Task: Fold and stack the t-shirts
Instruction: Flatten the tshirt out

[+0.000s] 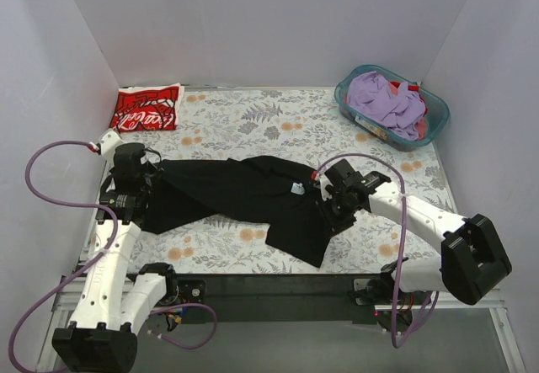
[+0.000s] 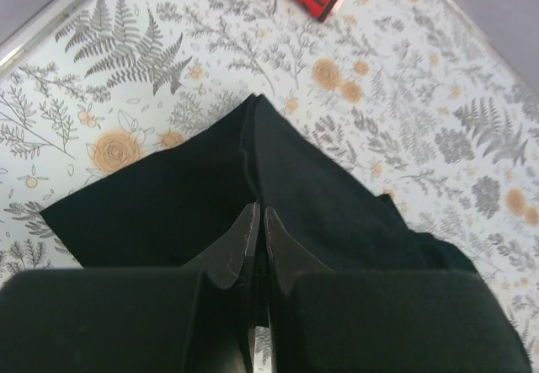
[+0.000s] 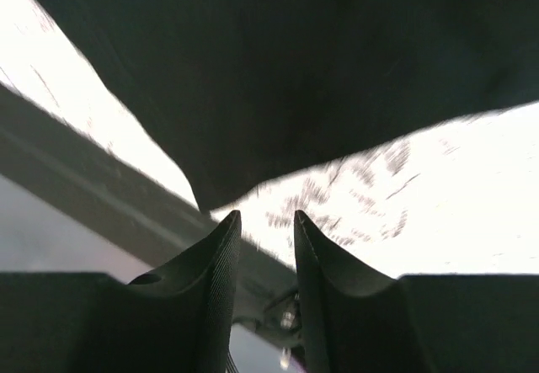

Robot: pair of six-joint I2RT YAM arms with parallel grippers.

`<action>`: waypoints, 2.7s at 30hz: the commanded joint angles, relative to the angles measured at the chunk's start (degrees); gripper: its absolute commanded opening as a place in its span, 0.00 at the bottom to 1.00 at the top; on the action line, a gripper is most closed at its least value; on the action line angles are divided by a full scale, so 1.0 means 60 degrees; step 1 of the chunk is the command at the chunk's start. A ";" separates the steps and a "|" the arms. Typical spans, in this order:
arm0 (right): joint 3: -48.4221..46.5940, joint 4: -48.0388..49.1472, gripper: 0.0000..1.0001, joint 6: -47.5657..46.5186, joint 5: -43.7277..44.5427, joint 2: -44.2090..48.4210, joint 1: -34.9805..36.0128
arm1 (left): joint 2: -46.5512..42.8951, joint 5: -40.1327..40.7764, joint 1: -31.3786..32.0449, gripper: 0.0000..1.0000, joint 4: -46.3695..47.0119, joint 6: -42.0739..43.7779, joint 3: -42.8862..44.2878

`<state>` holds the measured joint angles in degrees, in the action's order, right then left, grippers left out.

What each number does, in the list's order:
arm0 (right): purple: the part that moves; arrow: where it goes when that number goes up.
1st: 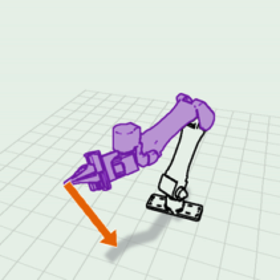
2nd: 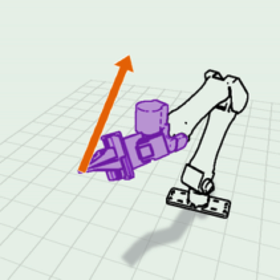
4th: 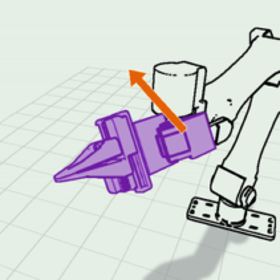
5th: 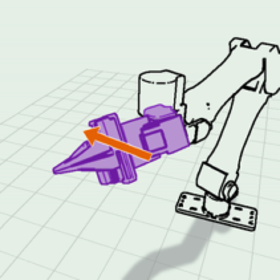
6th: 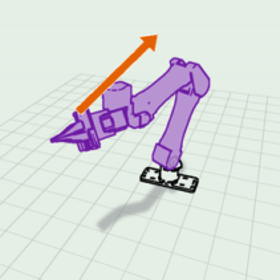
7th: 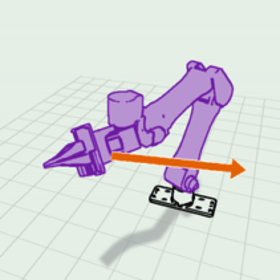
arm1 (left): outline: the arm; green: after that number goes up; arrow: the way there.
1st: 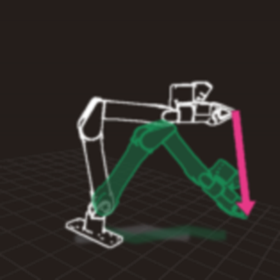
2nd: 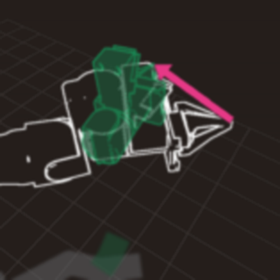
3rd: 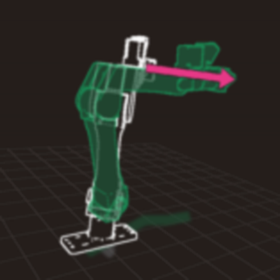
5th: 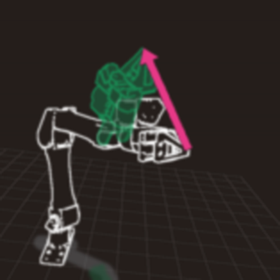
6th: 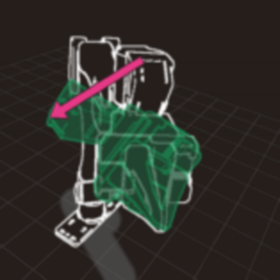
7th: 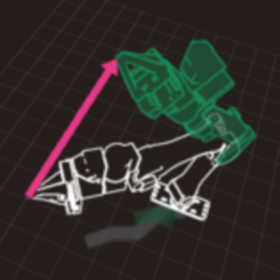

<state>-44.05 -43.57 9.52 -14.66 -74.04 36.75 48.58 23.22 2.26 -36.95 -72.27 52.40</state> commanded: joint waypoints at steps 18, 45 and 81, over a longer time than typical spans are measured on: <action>-0.1445 0.4654 0.36 0.0245 0.1593 -0.3332 -0.2681 | 0.0648 -0.0604 0.0004 0.00 0.1425 -0.0654 -0.2128; -0.1669 0.1784 0.56 0.0537 0.2620 -0.1726 -0.3020 | 0.1001 -0.1367 -0.0025 0.00 0.2057 -0.0641 -0.2375; -0.0011 0.2427 0.04 0.1695 0.3234 -0.2674 -0.1775 | 0.0854 -0.1189 0.0238 0.00 0.2423 -0.0553 -0.3006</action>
<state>-47.27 -29.10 19.55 5.37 -87.22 25.65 54.19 14.76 3.51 -23.29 -76.20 34.96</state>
